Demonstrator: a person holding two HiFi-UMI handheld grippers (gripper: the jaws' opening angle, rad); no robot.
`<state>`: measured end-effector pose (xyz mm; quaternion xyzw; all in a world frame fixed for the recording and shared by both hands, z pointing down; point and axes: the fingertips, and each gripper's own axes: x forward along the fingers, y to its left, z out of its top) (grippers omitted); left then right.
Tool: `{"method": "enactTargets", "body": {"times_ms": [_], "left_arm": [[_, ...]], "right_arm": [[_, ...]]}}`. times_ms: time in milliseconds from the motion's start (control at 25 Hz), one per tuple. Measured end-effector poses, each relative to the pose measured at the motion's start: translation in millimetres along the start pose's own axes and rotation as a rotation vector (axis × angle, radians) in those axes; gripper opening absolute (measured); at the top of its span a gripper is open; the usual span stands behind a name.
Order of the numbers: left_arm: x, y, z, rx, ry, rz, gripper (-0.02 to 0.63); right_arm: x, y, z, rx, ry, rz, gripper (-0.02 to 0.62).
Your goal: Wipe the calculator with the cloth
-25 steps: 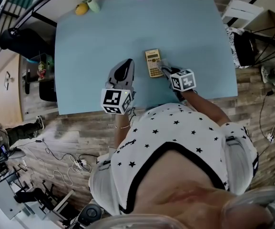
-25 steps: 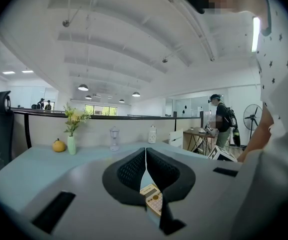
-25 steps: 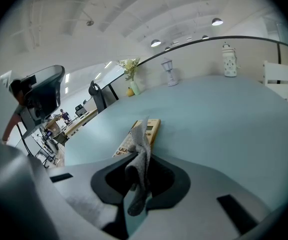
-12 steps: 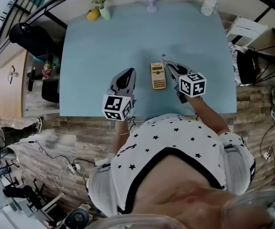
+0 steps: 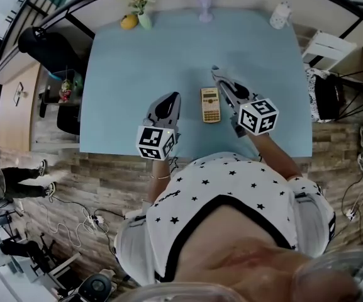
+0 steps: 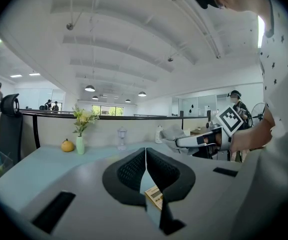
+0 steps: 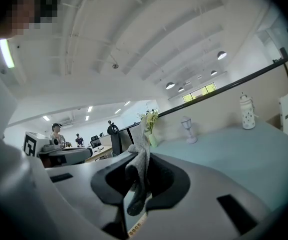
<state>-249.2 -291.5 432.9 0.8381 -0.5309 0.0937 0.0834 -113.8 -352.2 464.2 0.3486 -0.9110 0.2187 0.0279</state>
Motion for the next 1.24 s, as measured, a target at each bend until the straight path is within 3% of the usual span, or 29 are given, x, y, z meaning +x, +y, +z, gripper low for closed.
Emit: {"method": "enactTargets", "body": {"times_ms": [1240], "left_arm": [[17,-16,0,-0.019,0.015,0.01,0.031]], "right_arm": [[-11,-14,-1,0.03,-0.002,0.026,0.044]]}}
